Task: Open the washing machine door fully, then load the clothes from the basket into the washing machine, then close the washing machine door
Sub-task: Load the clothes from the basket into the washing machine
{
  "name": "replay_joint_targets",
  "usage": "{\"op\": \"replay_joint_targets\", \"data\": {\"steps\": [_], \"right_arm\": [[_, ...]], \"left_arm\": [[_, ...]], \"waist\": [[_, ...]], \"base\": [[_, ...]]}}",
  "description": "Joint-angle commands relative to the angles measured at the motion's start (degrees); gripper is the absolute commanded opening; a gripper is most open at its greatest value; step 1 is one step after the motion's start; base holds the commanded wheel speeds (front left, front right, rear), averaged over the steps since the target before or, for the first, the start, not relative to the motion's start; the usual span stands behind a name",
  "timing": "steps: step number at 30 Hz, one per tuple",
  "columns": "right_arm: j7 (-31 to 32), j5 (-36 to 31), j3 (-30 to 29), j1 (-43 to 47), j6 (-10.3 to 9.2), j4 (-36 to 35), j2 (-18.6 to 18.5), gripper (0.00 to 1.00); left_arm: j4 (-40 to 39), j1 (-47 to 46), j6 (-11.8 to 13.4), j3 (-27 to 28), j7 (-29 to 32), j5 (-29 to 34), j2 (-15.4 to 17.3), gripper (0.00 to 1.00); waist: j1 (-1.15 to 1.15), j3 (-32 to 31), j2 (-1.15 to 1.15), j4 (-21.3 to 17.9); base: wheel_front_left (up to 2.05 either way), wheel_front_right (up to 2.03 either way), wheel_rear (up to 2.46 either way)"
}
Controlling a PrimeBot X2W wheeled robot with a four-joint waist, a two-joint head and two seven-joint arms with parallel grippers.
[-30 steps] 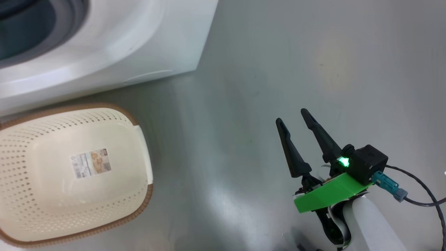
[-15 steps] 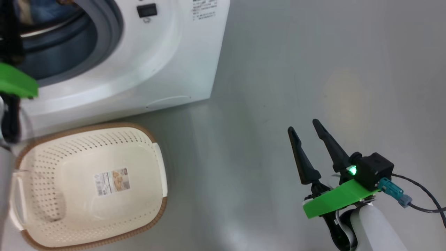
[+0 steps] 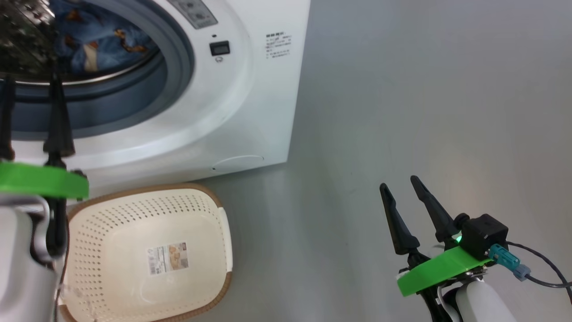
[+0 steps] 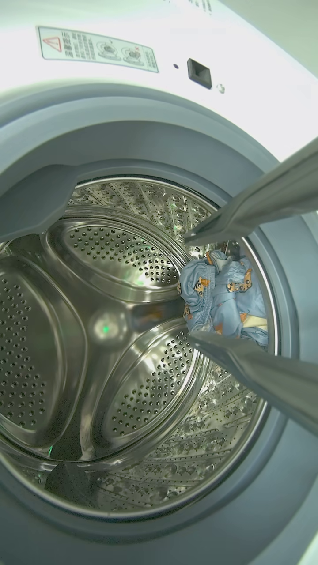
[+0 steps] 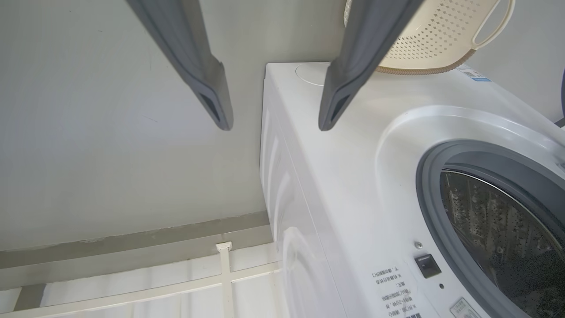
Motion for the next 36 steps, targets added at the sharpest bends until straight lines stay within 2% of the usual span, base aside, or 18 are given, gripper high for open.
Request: {"op": "replay_joint_targets", "data": {"steps": [1,13,18,27,32,36], "right_arm": [[-0.3,-0.5,0.7,1.0,0.50,-0.8,0.3,1.00],[-0.3,-1.4,-0.1,3.4,0.50,0.3,0.3,1.00],[-0.3,-2.7,-0.9,4.8,0.50,-0.1,0.3,1.00],[-0.3,-3.9,-1.7,6.8,0.50,-0.2,0.3,1.00],[-0.3,-4.6,-2.2,7.7,0.50,-0.9,0.3,1.00],[-0.3,-5.2,-3.3,8.6,0.50,-1.5,0.3,1.00]], "left_arm": [[-2.8,2.2,0.7,3.2,-0.3,1.2,1.9,1.00],[-12.2,19.3,0.9,11.9,-0.3,6.9,-4.2,1.00],[-13.2,24.5,-0.7,14.4,-0.3,9.1,-6.9,1.00],[-16.0,32.2,-0.9,17.9,-0.3,12.9,-11.8,1.00],[-17.5,36.8,-1.1,19.7,-0.3,15.2,-13.6,1.00],[-17.5,39.4,-2.1,20.1,-0.3,17.1,-14.6,1.00]], "waist": [[0.00,-2.1,0.00,1.2],[0.00,-8.4,0.00,1.2],[0.00,-10.5,0.00,1.3],[0.00,-14.3,0.00,1.5],[0.00,-16.0,0.00,1.8],[0.00,-17.4,0.00,2.8]], "base": [[0.00,0.00,0.00],[0.00,0.00,0.00],[0.00,0.00,0.00],[0.00,0.00,0.00],[0.00,0.00,0.00],[0.00,0.00,0.00]]}}
